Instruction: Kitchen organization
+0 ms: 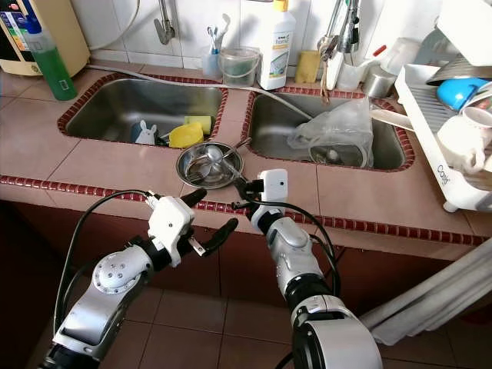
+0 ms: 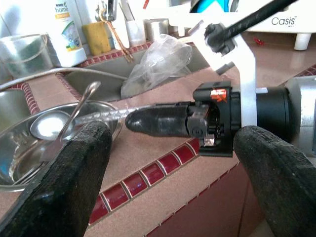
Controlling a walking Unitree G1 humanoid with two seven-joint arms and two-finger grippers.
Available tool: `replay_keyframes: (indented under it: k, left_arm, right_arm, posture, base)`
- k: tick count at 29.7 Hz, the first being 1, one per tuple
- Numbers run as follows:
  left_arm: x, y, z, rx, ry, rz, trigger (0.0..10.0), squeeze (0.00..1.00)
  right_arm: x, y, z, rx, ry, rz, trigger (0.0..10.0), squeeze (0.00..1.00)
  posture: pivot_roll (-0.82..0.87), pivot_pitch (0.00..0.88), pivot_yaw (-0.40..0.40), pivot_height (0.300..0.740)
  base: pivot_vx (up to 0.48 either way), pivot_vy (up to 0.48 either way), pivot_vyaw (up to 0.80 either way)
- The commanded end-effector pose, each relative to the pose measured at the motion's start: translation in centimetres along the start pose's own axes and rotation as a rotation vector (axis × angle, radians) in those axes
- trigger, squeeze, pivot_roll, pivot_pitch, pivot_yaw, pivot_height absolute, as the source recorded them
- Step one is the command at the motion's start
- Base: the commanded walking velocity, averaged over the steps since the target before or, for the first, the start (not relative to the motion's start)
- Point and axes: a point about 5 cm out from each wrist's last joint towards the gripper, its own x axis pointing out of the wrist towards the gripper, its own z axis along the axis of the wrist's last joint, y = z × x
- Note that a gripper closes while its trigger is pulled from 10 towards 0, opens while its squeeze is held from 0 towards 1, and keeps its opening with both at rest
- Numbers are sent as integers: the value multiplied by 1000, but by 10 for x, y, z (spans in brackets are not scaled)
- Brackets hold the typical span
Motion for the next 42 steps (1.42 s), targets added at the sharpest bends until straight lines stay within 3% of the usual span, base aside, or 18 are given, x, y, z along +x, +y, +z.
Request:
replay_keyframes:
  k: [1,6,13,27,38,42]
  left_arm:
    - [1,2,6,9,-16,10,10000,0]
    - [0,2,5,8,-16,11,10000,0]
    - [0,1,5,5,-16,12,10000,0]
    - [0,1,5,3,-15,14,10000,0]
    - [0,1,6,4,-15,12,10000,0]
    - [0,1,6,5,-15,12,10000,0]
  right_arm:
    - [4,2,6,-57,19,39,10000,0]
    - [2,1,5,-183,68,71,10000,0]
    - [1,-4,7,-183,73,89,10000,0]
    - [5,2,19,-31,5,144,10000,0]
    - [6,7,20,140,-19,203,10000,0]
    - [5,9,18,146,-14,213,10000,0]
  posture:
    - [-24,86,-16,740]
    - [-25,88,-18,740]
    - [-25,90,-21,740]
    - [-23,88,-20,740]
    - [-19,87,-24,740]
    - [-19,88,-24,740]
  base:
    - [0,0,0]
    - [0,0,0]
    - [0,0,0]
    - [0,0,0]
    - [0,0,0]
    - [0,0,0]
